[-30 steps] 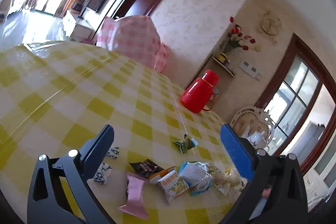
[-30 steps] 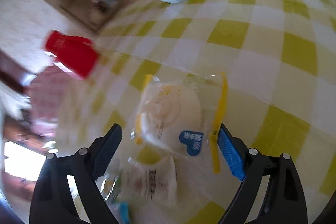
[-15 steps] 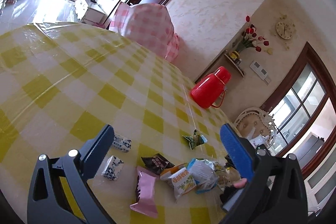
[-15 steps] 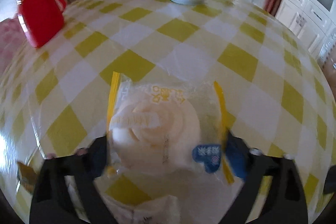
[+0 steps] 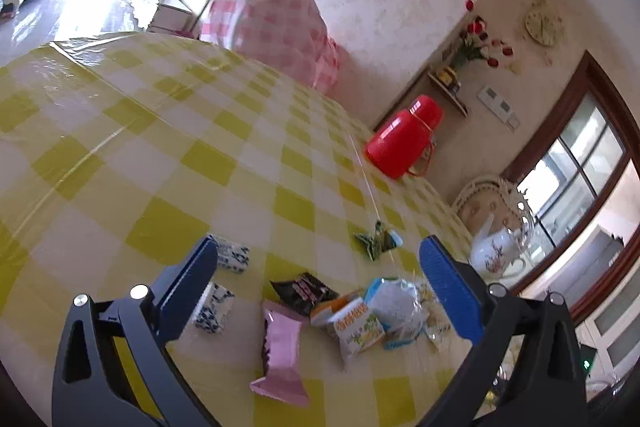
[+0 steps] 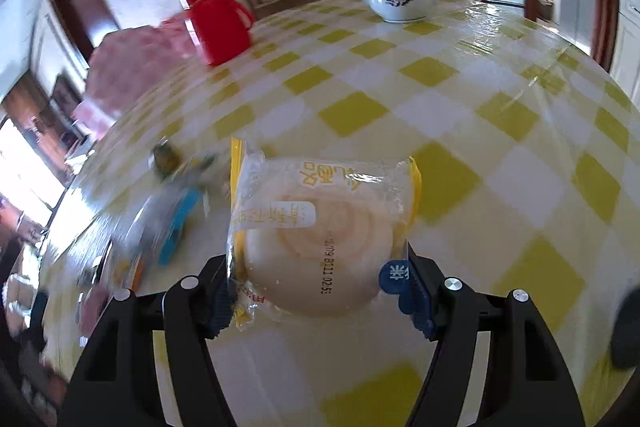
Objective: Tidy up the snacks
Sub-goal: 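Grasp the lemon-print snack bag with the left tool while the right tool holds the bun, then carry the lemon-print bag and bun over the purple-rimmed box and release them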
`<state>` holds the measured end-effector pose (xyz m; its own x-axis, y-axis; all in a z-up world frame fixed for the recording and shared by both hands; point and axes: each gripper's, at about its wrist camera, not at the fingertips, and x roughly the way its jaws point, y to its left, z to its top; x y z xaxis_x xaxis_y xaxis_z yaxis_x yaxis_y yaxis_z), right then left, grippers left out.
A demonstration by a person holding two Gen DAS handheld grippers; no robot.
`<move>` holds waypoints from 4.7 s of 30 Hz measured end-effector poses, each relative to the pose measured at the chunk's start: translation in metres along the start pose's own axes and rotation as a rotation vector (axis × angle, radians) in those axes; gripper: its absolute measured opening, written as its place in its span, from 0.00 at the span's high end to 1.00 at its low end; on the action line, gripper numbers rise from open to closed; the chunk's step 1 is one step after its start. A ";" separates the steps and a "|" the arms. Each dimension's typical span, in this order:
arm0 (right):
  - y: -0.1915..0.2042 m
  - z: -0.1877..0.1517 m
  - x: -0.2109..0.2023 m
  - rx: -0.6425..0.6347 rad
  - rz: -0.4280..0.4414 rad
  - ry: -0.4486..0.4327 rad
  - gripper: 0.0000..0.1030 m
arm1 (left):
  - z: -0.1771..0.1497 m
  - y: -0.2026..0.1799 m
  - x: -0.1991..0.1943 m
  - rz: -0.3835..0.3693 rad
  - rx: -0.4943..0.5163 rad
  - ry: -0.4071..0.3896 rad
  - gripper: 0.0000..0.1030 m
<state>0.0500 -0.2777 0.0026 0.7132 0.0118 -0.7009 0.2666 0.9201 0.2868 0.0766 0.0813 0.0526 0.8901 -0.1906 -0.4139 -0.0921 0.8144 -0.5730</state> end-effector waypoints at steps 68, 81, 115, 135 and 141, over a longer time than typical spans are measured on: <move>0.007 -0.037 -0.023 0.039 0.242 0.040 0.34 | -0.094 -0.086 -0.015 -0.065 0.696 0.288 0.64; 0.022 -0.060 -0.049 0.004 0.311 0.000 0.34 | -0.090 -0.062 -0.048 -0.062 0.581 0.241 0.64; 0.114 -0.167 -0.145 -0.207 0.614 0.081 0.34 | -0.062 0.053 -0.227 0.166 0.486 0.134 0.61; 0.261 -0.307 -0.202 -0.779 0.762 0.151 0.34 | -0.023 0.165 -0.307 0.445 0.482 0.091 0.61; 0.291 -0.355 -0.222 -0.962 0.784 0.136 0.34 | -0.003 0.202 -0.326 0.568 0.464 0.078 0.61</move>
<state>-0.2609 0.1265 0.0098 0.3775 0.6738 -0.6352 -0.8228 0.5588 0.1037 -0.2334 0.3065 0.0695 0.7258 0.3049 -0.6166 -0.3152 0.9442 0.0958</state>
